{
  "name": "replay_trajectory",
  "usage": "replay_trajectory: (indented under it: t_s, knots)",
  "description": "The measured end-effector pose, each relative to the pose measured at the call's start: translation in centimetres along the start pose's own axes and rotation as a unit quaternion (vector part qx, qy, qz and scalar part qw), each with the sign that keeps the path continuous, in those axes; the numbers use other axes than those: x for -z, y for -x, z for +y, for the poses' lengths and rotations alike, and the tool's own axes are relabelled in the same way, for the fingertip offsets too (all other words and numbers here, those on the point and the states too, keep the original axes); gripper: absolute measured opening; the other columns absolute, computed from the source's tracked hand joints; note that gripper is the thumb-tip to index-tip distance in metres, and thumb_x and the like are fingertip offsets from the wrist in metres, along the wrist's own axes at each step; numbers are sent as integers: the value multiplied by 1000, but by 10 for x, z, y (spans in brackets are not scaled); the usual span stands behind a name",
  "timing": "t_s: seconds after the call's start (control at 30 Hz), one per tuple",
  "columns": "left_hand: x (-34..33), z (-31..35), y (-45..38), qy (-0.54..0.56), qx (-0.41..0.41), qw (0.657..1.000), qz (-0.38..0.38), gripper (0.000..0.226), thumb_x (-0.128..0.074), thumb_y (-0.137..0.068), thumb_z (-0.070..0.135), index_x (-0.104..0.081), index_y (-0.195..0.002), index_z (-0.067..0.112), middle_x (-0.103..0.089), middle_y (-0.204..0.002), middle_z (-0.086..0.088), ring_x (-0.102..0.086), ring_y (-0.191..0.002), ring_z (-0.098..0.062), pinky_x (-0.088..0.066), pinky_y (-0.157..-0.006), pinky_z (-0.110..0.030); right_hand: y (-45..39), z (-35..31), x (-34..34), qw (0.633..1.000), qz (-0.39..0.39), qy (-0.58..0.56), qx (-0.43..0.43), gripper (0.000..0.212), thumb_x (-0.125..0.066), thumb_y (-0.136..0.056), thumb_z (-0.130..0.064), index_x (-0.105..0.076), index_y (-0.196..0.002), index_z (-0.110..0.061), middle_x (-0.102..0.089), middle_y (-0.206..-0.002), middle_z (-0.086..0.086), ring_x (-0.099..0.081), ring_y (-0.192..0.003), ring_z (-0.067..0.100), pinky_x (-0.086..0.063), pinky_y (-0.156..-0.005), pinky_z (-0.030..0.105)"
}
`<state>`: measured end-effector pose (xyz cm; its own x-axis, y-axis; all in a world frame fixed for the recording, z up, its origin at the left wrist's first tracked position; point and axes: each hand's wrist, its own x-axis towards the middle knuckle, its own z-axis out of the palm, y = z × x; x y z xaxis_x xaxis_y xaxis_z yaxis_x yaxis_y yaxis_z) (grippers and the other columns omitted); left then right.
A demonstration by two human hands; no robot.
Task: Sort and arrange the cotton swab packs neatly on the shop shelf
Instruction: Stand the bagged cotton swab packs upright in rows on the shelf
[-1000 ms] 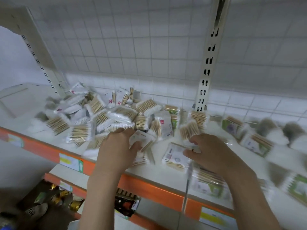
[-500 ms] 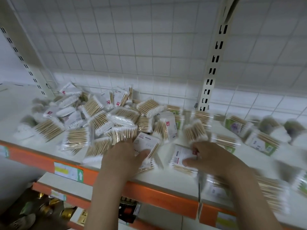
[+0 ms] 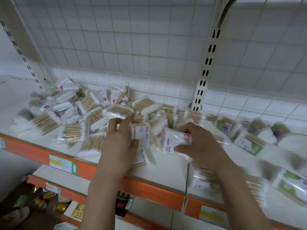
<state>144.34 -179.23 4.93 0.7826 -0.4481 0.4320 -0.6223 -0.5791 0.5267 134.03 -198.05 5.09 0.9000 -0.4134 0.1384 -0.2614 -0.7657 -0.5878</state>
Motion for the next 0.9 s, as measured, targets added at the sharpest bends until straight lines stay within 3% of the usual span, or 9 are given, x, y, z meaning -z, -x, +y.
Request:
replay_trajectory:
  t_s: [0.13, 0.3, 0.43, 0.53, 0.63, 0.8, 0.9]
  knots:
    - [-5, 27, 4, 49, 7, 998, 40, 74, -71, -77, 5, -33, -140, 9, -41, -134, -11, -54, -109, -29, -40, -91, -30, 15, 14, 22, 998, 59, -1, 17, 37, -71, -73, -24, -46, -100, -30, -42, -93, -13, -42, -80, -6, -33, -68, 0]
    - [-18, 90, 20, 24, -9, 993, 117, 38, -69, -73, -3, -59, -110, -4, -59, -103, -19, -59, -91, -35, -33, -77, -17, 52, 49, 70, 995, 99, 17, 20, 30, -66, -79, -21, -51, -105, -20, -39, -96, -6, -44, -80, 3, -33, -68, 1]
    - [-46, 158, 37, 38, -44, 995, 85, 34, -67, -75, -2, -61, -108, -1, -61, -97, -17, -58, -87, -33, -34, -72, -22, 87, 88, 117, 992, 125, 29, 6, 18, -61, -78, -10, -52, -93, -14, -40, -92, -2, -43, -76, 2, -34, -64, 2]
    - [-71, 204, 55, 46, -87, 994, 54, 38, -67, -74, -4, -61, -110, 2, -62, -102, -15, -59, -88, -34, -30, -69, -18, 119, 120, 148, 987, 156, 23, -8, 26, -62, -75, -4, -55, -97, -16, -43, -97, 0, -45, -80, 2, -33, -68, 0]
    - [-94, 244, 74, 68, -104, 992, 21, 40, -67, -74, -6, -61, -112, 6, -58, -105, -14, -60, -80, -34, -36, -67, -23, 150, 149, 172, 983, 182, 18, -15, 33, -63, -77, -4, -58, -104, -22, -47, -100, -1, -48, -82, -3, -32, -70, -2]
    - [-120, 284, 97, 87, -135, 987, -10, 44, -65, -76, -6, -60, -117, 8, -60, -101, -12, -61, -81, -34, -44, -68, -29, 186, 184, 193, 979, 200, 5, -25, 27, -65, -81, -10, -60, -102, -25, -60, -88, -8, -51, -78, -8, -34, -67, 2]
    - [-127, 295, 103, 103, -142, 984, -14, 45, -62, -79, -7, -58, -120, 11, -55, -101, -6, -54, -76, -20, -35, -68, -16, 198, 197, 196, 977, 207, -12, -40, 31, -62, -80, -5, -59, -105, -23, -59, -91, -8, -50, -80, -6, -39, -72, 8]
